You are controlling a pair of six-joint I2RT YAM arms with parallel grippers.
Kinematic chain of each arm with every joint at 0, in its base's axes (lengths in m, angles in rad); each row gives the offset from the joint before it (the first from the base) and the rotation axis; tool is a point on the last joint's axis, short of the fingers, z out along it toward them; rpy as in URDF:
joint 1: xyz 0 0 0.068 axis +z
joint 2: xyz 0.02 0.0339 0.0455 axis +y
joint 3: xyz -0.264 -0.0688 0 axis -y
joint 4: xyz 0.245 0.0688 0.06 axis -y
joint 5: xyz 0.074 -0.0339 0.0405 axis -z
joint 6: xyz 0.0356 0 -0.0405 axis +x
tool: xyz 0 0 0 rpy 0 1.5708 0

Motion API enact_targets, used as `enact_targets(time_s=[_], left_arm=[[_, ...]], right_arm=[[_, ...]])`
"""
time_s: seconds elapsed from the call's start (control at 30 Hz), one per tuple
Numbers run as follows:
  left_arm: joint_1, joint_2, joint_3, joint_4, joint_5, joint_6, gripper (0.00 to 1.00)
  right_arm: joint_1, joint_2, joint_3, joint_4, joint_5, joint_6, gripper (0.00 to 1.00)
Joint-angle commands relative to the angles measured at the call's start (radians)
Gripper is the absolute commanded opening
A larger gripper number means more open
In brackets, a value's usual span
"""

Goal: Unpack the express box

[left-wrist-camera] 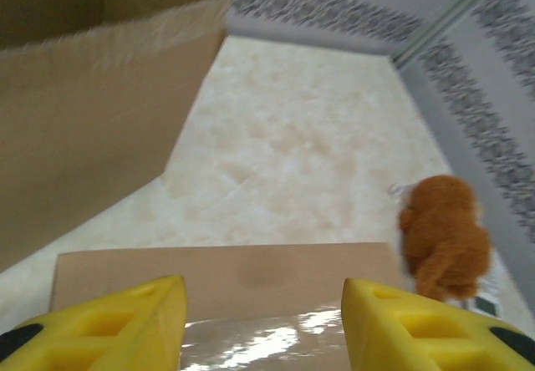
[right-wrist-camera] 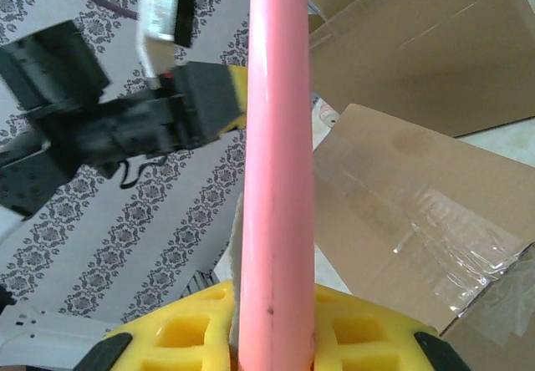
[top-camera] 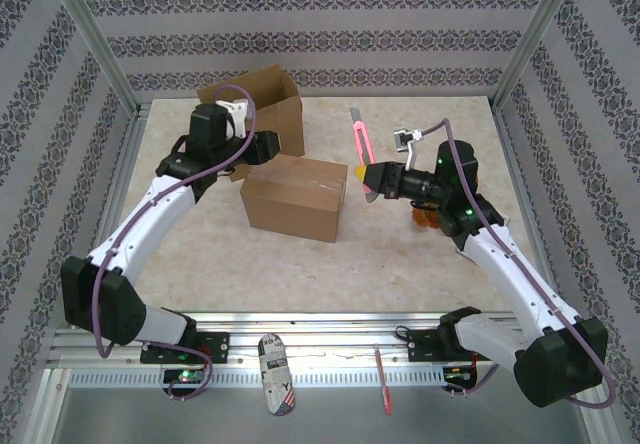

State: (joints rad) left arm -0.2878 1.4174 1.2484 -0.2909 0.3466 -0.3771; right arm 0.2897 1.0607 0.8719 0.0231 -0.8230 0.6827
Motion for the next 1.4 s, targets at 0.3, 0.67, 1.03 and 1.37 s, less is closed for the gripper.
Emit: enact_targets(time_s=[0.3,0.67,1.03,1.37], left_arm=[[0.003,0.009,-0.166,0.18,-0.195,0.1,0.6],[0.002,-0.001,-0.247,0.298,-0.2,0.125,0.56],[-0.017,0.032,-0.289,0.348,-0.223,0.144,0.56],[-0.071,0.06,-0.308,0.326,-0.322,0.161,0.56]], right_arm=[[-0.008,-0.064,-0.054,0.006,0.021,-0.002,0.0],[-0.007,-0.079,-0.072,0.024,0.02,0.004,0.0],[0.003,-0.084,-0.089,0.036,0.018,0.011,0.0],[0.03,-0.088,-0.094,0.033,0.035,0.016,0.0]])
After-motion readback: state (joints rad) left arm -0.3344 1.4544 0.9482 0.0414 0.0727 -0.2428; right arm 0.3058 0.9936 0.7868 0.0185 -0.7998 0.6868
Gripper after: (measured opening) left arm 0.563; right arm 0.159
